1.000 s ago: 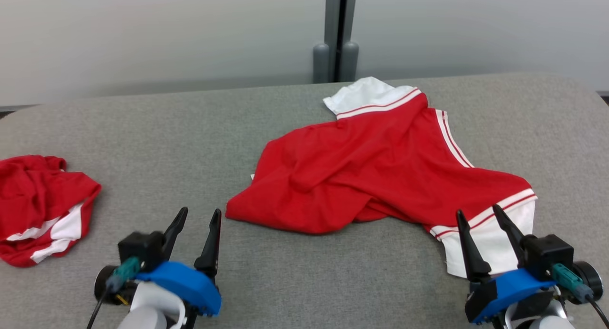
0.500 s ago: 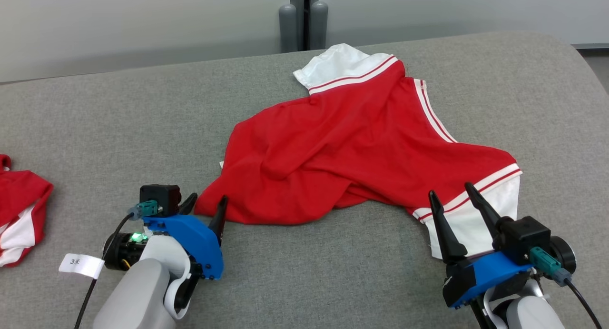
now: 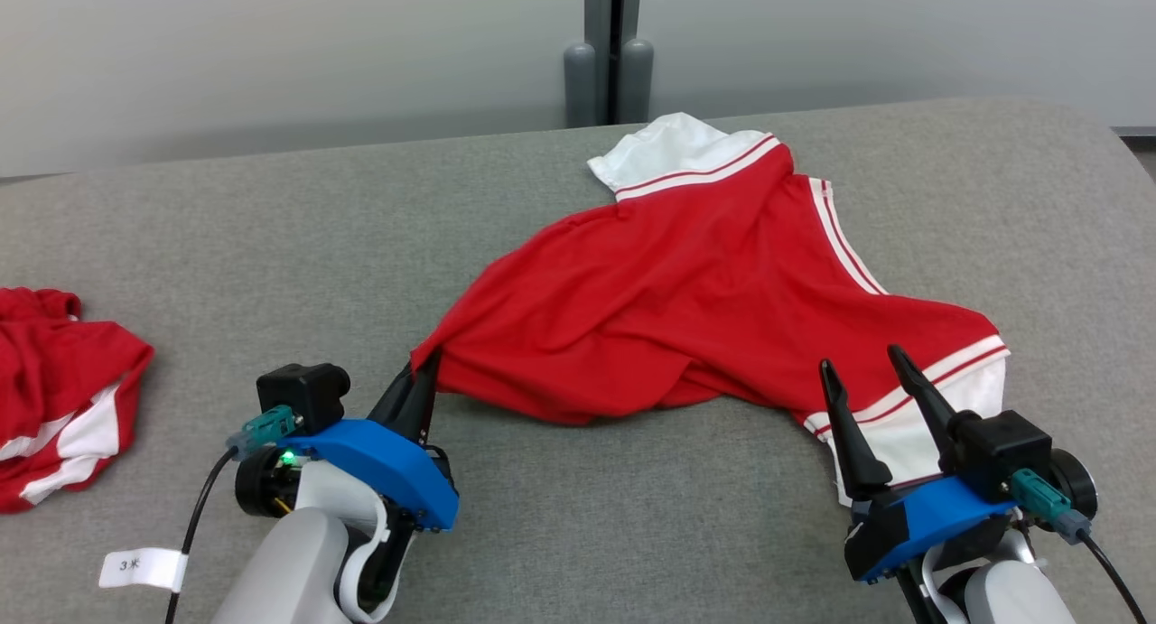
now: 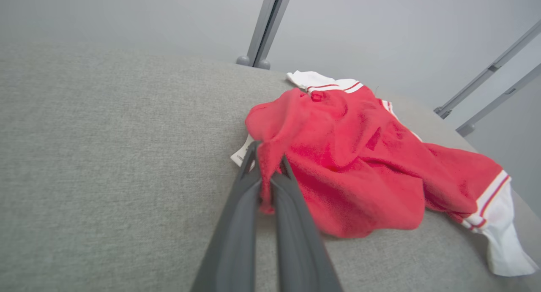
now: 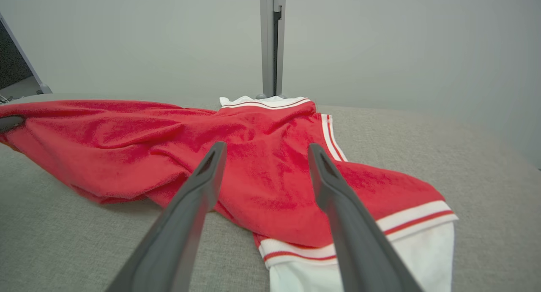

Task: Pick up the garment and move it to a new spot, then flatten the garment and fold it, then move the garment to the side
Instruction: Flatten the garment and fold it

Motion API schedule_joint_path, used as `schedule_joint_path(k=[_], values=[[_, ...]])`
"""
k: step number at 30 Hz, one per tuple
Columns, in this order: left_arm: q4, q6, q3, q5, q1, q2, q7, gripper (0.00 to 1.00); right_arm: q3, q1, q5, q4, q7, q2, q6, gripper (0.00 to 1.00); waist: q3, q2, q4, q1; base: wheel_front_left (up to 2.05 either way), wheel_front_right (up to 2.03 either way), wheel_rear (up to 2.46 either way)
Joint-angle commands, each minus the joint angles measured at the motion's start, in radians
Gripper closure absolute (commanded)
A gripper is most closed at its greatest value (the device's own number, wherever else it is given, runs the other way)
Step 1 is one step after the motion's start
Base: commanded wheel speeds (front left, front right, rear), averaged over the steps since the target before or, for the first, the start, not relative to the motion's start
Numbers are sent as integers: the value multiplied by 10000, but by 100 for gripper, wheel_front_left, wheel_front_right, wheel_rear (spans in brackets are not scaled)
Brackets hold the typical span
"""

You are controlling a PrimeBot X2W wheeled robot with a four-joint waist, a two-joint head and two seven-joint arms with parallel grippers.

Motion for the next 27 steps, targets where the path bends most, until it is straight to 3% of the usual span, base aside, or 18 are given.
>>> schedule_joint_path(k=[1,8,15,19,27], values=[[-695,-79,109,-289,355,-35,-157,100,-65,111,-41,-71,12,-28,2,0,-122,0,162,-1,0,0,0],[-4502,-15,163,-1060,1616,496,702,100,-83,207,-264,-300,206,-29,2,0,-467,0,706,-1,0,0,0],[-7044,714,138,-911,1827,1376,2308,100,-11,73,-33,-466,163,-28,2,0,-375,0,571,-1,0,0,0],[-6556,1162,322,-541,1116,1399,2400,100,30,7,49,-440,148,-28,2,0,-29,0,335,-1,0,0,0],[-3134,1656,759,163,-1137,1068,1528,100,347,-624,100,-650,20,-23,2,0,1216,0,-477,-1,0,0,0]])
